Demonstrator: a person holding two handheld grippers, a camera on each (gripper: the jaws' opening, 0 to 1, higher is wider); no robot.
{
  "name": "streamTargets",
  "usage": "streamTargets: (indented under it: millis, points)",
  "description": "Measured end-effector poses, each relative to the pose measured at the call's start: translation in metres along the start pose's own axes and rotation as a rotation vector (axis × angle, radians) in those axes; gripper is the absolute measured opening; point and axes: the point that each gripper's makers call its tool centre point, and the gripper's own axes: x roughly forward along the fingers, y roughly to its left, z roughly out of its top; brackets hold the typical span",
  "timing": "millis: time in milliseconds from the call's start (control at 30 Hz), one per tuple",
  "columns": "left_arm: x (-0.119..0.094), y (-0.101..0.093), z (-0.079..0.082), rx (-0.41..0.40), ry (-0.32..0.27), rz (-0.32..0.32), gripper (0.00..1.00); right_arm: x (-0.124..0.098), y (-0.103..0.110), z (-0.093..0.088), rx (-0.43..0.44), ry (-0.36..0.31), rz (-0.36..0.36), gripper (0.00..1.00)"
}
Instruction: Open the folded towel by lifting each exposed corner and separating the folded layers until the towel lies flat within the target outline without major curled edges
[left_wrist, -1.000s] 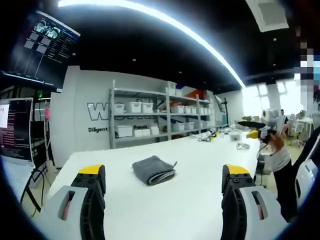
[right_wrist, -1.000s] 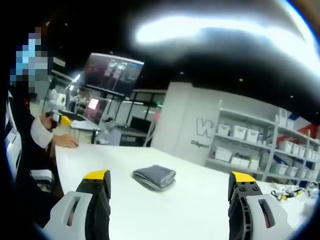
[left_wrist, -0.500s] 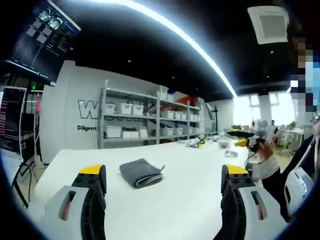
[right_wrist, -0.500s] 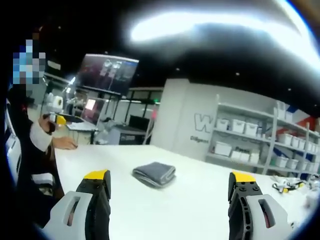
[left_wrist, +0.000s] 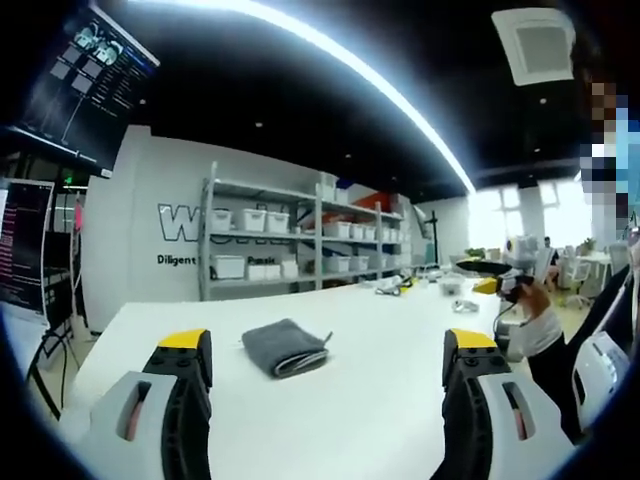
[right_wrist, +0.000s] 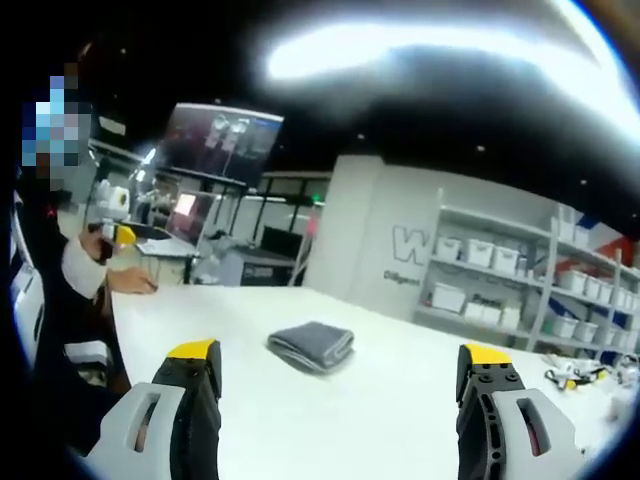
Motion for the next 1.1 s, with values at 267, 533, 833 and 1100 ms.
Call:
streamTargets:
  millis: [267, 533, 833, 1100]
  points:
    - [0.000, 0.002, -0.001, 0.014, 0.006, 0.007, 0.96, 0.002, 0.003, -0.001, -0.006, 0.002, 0.008, 0.99]
    - [0.000, 0.005, -0.003, 0.018, 0.015, 0.024, 0.99, 0.004, 0.003, 0.000, -0.006, -0.006, 0.007, 0.99]
    - [0.000, 0.006, -0.003, 0.020, 0.019, 0.029, 1.00, 0.007, 0.006, 0.001, -0.002, -0.013, 0.016, 0.99]
    - [0.001, 0.004, -0.006, 0.026, 0.027, 0.024, 1.00, 0.012, 0.002, 0.001, 0.001, -0.020, 0.024, 0.99]
